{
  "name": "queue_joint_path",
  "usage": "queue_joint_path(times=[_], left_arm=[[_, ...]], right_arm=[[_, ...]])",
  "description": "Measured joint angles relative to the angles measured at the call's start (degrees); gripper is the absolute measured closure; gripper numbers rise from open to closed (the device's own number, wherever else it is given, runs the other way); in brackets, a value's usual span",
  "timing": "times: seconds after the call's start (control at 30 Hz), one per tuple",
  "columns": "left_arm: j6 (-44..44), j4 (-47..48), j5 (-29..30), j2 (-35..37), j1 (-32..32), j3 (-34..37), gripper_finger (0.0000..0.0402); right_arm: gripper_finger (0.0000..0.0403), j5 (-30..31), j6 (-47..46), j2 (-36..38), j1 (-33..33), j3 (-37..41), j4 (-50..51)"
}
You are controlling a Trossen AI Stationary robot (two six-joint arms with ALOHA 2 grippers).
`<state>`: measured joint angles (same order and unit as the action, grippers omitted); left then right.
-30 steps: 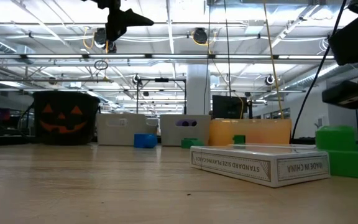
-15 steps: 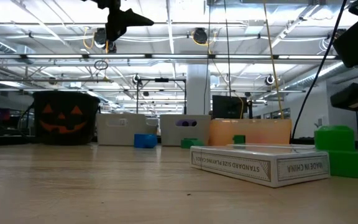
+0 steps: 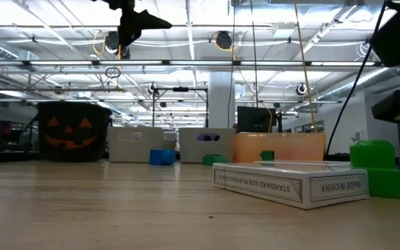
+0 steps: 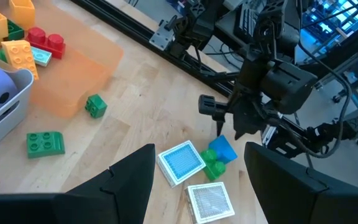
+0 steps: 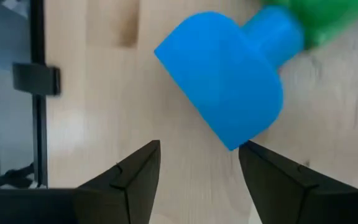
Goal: Pick & Place Toys
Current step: Put the bottom blue game piece into the orange bin
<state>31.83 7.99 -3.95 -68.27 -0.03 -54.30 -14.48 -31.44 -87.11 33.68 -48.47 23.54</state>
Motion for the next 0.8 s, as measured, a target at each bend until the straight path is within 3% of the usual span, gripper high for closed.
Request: queue_joint_path(times=[0.17,0.4,0.63,0.8], left_arm=[[0.42,0.00,0.00,0.00,0.00,0.00,0.0147],[0.57,-0.01,0.02,0.00,0.00,0.00,0.0147],[1.36,0.00,0.04,0.00,0.00,0.00,0.0147],[1.43,0.02,0.04,0.00,0.00,0.00,0.0147]], right_arm=[[0.0197,3.90,0.65,-0.02,-0.41,0.00,0.78],[0.0200,4.22,3.14,-0.02,-1.03,0.00,-2.55],[0.0175,8.70,6.83,-0.02,-1.03,0.00,-4.91],[0.0153,8.61,9.75,-0.02,-0.73,0.00,-7.64]])
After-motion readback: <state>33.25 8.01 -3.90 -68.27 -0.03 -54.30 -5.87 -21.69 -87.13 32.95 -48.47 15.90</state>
